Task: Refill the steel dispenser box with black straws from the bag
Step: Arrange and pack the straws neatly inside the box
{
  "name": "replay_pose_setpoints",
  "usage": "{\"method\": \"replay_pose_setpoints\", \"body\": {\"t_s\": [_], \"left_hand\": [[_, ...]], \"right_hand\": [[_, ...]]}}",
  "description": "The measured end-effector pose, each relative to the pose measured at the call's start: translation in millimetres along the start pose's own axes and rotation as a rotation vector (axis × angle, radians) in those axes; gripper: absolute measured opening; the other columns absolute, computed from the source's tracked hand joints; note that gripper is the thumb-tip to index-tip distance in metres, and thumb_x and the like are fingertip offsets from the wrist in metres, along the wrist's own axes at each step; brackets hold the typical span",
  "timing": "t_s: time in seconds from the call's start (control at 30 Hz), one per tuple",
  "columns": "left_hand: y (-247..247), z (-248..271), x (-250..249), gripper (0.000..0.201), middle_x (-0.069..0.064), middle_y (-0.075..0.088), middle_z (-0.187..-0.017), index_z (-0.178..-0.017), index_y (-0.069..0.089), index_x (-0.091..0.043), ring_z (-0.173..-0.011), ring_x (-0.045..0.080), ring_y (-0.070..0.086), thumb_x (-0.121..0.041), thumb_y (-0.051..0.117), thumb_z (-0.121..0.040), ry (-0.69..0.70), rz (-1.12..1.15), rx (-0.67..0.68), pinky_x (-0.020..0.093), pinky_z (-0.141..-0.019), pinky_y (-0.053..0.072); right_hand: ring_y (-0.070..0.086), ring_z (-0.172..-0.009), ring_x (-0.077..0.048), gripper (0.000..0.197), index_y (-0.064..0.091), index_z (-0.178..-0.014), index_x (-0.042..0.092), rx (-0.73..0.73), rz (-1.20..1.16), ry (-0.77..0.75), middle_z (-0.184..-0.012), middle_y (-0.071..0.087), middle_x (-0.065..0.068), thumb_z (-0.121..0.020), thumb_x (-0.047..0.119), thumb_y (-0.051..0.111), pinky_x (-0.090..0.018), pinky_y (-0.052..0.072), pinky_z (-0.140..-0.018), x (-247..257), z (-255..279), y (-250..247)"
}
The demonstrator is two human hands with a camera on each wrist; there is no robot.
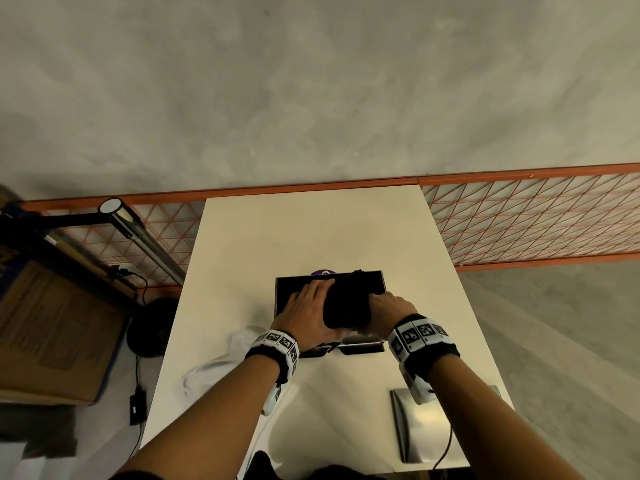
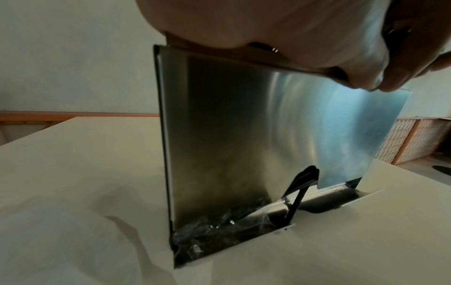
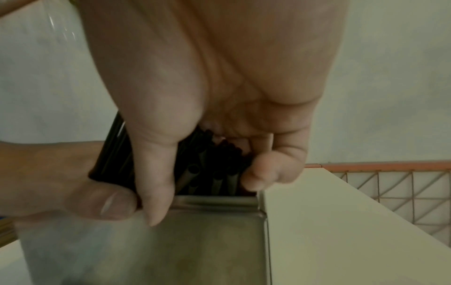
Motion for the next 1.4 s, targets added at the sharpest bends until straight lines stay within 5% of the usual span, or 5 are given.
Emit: {"method": "replay_pose_setpoints", "body": {"t_s": [0.43, 0.6, 0.77, 0.9, 1.4], "left_hand": [[-2.0, -2.0, -0.3, 0.116, -0.005, 0.035, -0.154, -0.157, 0.021, -0.026, -0.141, 0.017, 0.039, -0.082, 0.063, -0.065, -0.012, 0.002, 0.002, 0.044, -0.118, 0.034], [-2.2, -1.3, -0.5, 0.115, -0.005, 0.036, -0.154, -0.156, 0.022, -0.026, -0.140, 0.017, 0.040, -0.082, 0.064, -0.065, -0.009, 0.009, -0.006, 0.044, -0.118, 0.034], [-3.0, -0.4, -1.3, 0.114, -0.006, 0.037, -0.153, -0.155, 0.024, -0.026, -0.140, 0.016, 0.040, -0.081, 0.066, -0.065, -0.003, 0.025, -0.019, 0.044, -0.118, 0.034], [-5.5, 0.8, -2.8, 0.113, -0.006, 0.037, -0.153, -0.156, 0.024, -0.026, -0.140, 0.017, 0.040, -0.080, 0.066, -0.066, 0.004, 0.055, -0.022, 0.044, -0.118, 0.034], [-8.5, 1.1, -2.2, 0.115, -0.007, 0.038, -0.152, -0.155, 0.025, -0.028, -0.139, 0.018, 0.042, -0.078, 0.075, -0.064, -0.029, 0.128, -0.051, 0.045, -0.115, 0.038]], "right_hand": [[0.066, -0.105, -0.029, 0.038, 0.065, -0.117, 0.012, 0.103, -0.177, -0.012, -0.111, 0.071, -0.011, -0.084, 0.028, 0.072, -0.026, 0.045, -0.077, 4.0, -11.1, -13.3], [0.065, -0.065, -0.020, 0.024, 0.065, -0.102, 0.015, 0.115, -0.244, 0.028, -0.082, 0.067, -0.004, -0.081, 0.024, 0.075, -0.021, 0.046, -0.049, 5.1, -10.8, -8.4], [0.065, -0.091, -0.024, 0.050, 0.064, -0.119, 0.020, 0.048, -0.347, 0.039, -0.110, 0.069, -0.006, -0.073, 0.032, 0.081, -0.023, 0.048, -0.068, 3.5, -14.0, -2.3], [0.058, -0.074, -0.019, 0.038, 0.067, -0.109, 0.016, 0.013, -0.438, 0.077, -0.103, 0.071, -0.007, -0.074, 0.025, 0.079, -0.021, 0.043, -0.060, 0.0, -11.6, -2.5], [0.072, -0.065, -0.015, 0.010, 0.074, -0.084, 0.006, -0.019, -0.550, 0.059, -0.071, 0.075, -0.007, -0.081, 0.014, 0.069, -0.030, 0.058, -0.081, 14.9, 3.4, -8.4]]}}
Point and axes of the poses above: each hand's wrist, its own z-axis away from the middle knuckle, its own y-axis out of the palm, x = y × z, the point moved 4 cm from there along -z, towards the middle knuckle
